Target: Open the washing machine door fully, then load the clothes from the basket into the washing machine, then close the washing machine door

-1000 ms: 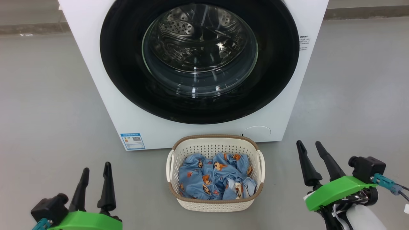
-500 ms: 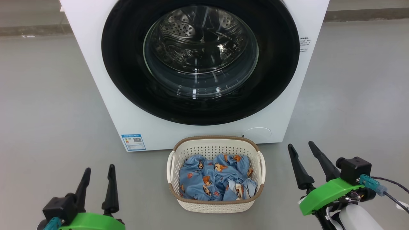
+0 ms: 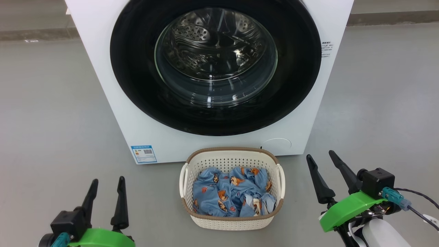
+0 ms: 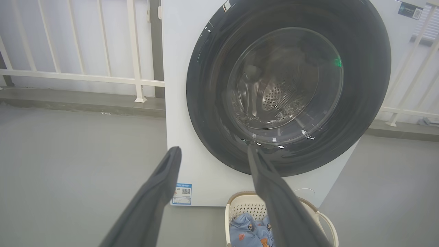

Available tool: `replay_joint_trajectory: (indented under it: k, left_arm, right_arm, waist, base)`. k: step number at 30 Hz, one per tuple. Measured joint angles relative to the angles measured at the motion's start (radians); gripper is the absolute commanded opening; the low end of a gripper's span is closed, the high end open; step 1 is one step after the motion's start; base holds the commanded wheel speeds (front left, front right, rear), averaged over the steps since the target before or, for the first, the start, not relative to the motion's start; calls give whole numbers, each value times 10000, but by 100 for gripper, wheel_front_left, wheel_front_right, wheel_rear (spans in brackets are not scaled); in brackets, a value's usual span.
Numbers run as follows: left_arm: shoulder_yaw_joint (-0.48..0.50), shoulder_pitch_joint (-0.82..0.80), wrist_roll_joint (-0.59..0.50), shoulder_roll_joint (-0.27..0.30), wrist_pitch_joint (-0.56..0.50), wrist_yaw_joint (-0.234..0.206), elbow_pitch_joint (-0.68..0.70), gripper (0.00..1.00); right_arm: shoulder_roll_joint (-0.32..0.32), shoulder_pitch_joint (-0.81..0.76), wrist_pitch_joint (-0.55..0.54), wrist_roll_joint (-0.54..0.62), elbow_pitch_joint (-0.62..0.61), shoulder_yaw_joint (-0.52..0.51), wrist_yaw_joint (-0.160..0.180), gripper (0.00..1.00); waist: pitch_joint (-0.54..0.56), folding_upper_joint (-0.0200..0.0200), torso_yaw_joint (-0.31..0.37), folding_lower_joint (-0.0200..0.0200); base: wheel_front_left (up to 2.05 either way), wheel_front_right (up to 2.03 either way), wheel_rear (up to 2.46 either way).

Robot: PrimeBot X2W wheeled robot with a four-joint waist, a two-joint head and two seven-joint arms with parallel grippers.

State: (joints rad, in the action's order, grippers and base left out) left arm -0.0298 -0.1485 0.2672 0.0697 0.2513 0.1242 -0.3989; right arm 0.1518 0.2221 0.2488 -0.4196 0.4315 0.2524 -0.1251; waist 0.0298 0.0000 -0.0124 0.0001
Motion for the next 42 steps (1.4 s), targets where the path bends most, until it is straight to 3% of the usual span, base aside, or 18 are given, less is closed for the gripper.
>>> replay_joint_trajectory:
  k: [31, 42]
  left_arm:
    - [12, 1, -52, 4, 0, 71, 77, 100]
    - [12, 0, -81, 46, 0, 71, 38, 100]
  right_arm:
    - [25, 0, 4, -2, -52, 2, 0, 100]
    - [6, 0, 4, -13, -67, -2, 0, 100]
  waist:
    - [1, 0, 56, 0]
    - [-28, 0, 41, 0]
  base:
    - [0, 0, 0]
    - [47, 47, -95]
